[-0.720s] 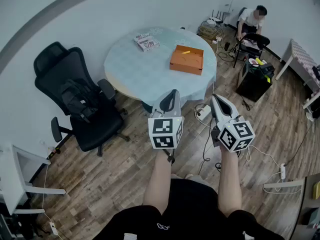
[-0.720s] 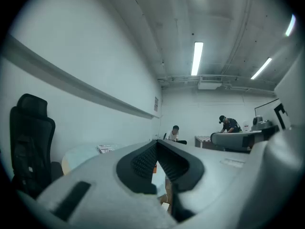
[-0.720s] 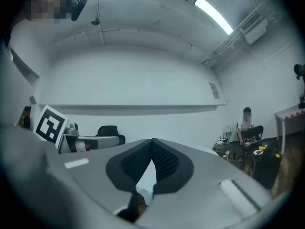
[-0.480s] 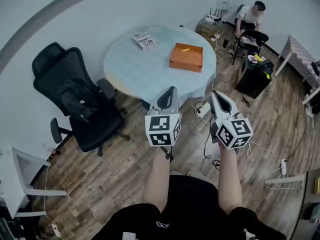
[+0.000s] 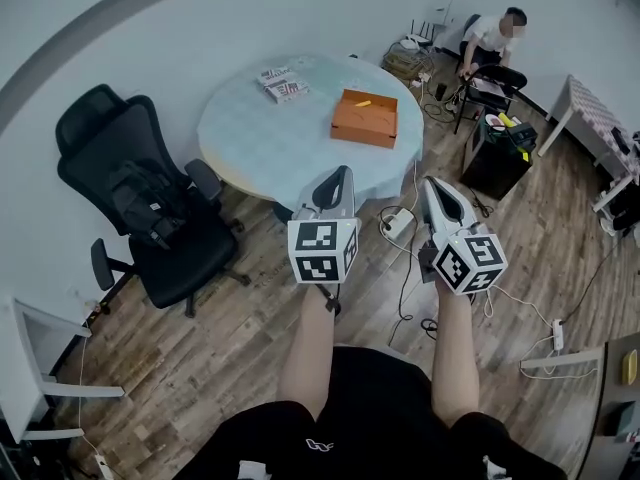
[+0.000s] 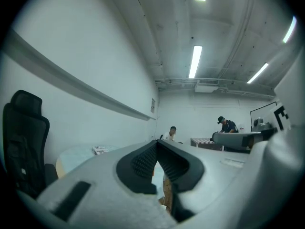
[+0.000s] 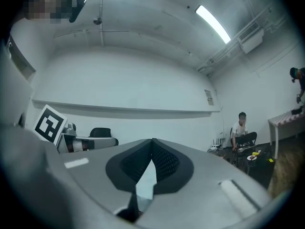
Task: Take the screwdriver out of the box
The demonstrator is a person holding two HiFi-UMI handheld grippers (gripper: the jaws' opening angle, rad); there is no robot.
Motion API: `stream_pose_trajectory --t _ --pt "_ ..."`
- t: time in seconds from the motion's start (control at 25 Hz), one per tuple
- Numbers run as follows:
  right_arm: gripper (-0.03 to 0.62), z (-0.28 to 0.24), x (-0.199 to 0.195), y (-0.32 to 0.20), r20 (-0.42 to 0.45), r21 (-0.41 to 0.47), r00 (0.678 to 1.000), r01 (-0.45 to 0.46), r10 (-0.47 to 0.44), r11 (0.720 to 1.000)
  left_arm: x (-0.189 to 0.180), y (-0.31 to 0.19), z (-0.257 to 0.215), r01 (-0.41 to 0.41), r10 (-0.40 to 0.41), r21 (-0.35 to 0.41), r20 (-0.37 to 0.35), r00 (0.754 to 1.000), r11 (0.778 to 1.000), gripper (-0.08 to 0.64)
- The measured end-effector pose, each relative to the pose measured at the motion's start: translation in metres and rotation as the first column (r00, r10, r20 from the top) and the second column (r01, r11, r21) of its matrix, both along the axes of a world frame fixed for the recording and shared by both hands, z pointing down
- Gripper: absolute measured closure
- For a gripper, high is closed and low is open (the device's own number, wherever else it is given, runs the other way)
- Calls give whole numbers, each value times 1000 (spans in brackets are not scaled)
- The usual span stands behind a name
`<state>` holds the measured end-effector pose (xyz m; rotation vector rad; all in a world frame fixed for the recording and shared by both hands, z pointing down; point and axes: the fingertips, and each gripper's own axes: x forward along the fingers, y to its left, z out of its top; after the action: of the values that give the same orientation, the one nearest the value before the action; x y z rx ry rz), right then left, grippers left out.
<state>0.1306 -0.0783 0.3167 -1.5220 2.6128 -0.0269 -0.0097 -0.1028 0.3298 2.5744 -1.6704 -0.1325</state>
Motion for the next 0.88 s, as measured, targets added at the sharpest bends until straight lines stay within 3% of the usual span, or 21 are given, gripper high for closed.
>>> stream_pose_trajectory --t 0.56,0.88 --pt "586 -3 32 -11 17 -13 997 -77 78 997 22 -18 0 -75 75 -1 -12 997 997 557" --pt "586 -7 1 -36 19 10 1000 -20 20 1000 0 -33 -3 -53 53 25 -1 999 998 557"
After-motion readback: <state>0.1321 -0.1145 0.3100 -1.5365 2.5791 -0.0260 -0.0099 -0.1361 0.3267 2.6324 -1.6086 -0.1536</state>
